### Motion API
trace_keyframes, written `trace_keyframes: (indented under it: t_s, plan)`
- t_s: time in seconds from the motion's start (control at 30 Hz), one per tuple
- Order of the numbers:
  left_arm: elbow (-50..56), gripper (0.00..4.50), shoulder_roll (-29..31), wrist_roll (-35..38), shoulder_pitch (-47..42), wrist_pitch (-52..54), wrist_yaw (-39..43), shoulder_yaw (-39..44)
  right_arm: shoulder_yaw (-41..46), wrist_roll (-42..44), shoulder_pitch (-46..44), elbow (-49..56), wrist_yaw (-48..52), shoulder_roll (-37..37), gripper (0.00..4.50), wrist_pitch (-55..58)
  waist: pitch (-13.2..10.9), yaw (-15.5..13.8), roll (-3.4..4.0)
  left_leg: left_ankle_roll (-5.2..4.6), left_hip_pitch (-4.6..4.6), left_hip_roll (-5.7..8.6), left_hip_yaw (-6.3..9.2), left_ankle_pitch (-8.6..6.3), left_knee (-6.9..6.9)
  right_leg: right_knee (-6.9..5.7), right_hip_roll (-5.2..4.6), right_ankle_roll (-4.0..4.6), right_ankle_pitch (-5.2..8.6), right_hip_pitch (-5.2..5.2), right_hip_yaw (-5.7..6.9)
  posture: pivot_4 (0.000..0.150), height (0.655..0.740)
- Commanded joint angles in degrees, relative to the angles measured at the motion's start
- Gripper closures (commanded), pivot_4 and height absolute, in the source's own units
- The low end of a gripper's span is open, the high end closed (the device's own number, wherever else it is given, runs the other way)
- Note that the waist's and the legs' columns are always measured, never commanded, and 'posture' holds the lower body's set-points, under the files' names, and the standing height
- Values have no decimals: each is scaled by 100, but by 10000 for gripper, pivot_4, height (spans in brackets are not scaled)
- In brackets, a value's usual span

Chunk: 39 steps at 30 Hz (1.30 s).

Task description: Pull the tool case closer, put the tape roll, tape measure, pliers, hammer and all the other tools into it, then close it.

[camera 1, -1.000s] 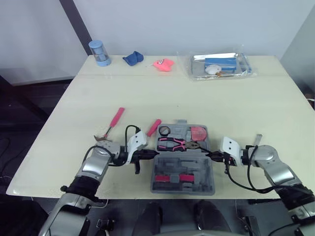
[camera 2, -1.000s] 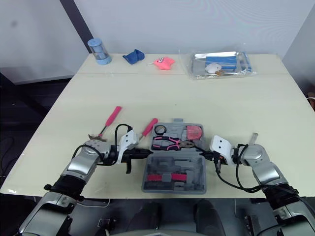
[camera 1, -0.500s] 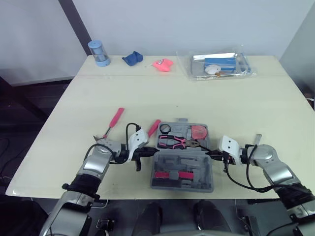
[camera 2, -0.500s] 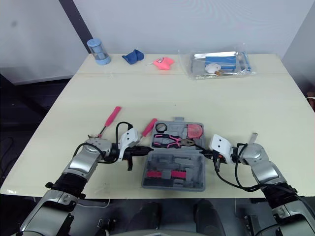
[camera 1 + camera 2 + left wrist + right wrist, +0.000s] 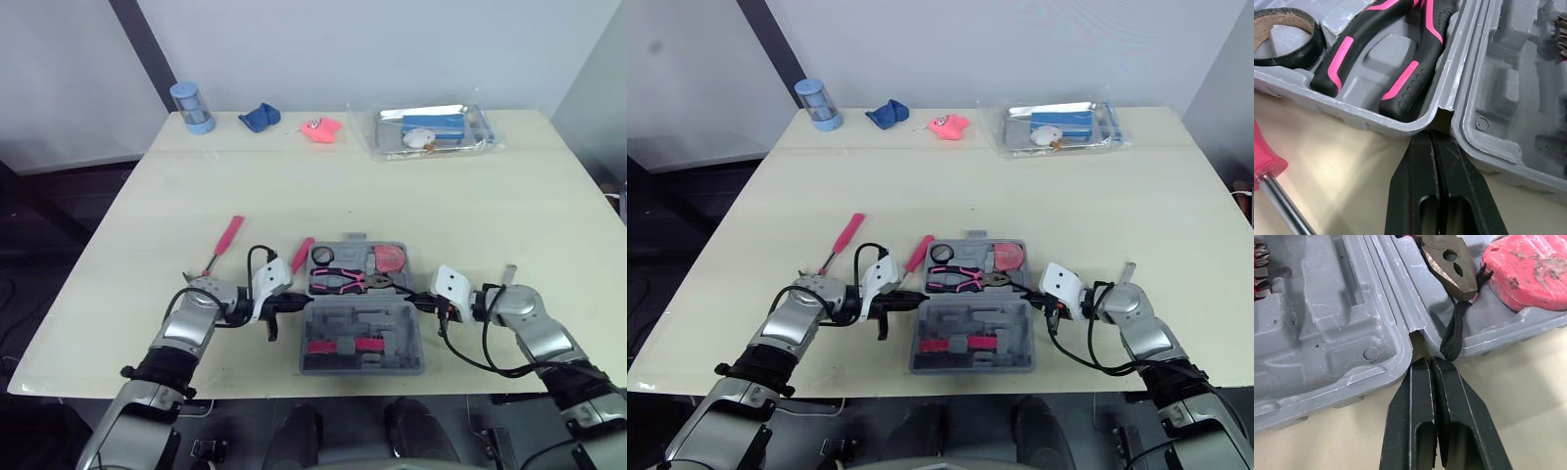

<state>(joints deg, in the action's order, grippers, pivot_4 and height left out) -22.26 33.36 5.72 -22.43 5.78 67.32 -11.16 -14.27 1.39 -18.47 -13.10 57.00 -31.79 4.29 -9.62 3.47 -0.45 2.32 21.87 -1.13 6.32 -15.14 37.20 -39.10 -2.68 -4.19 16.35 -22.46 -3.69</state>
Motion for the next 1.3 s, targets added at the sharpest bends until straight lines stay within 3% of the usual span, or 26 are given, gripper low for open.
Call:
trace_keyframes:
  t_s: [0.03, 1.3]
  plan:
    - [-73, 45000, -25, -42, -83, -46, -61, 16, 39, 9, -86, 88, -54, 63, 43742, -88, 0, 1, 0, 0, 0, 0, 0, 0, 0, 0, 0, 0, 0, 0, 0, 1500, 7400]
    - [-330, 45000, 73, -64, -118, -204, -36, 36, 36, -101, -333, -264, -114, 282, 43742, -352, 0, 50, 0, -1, -5, 0, -1, 0, 4, -14, 0, 0, 0, 0, -2, 1500, 7400]
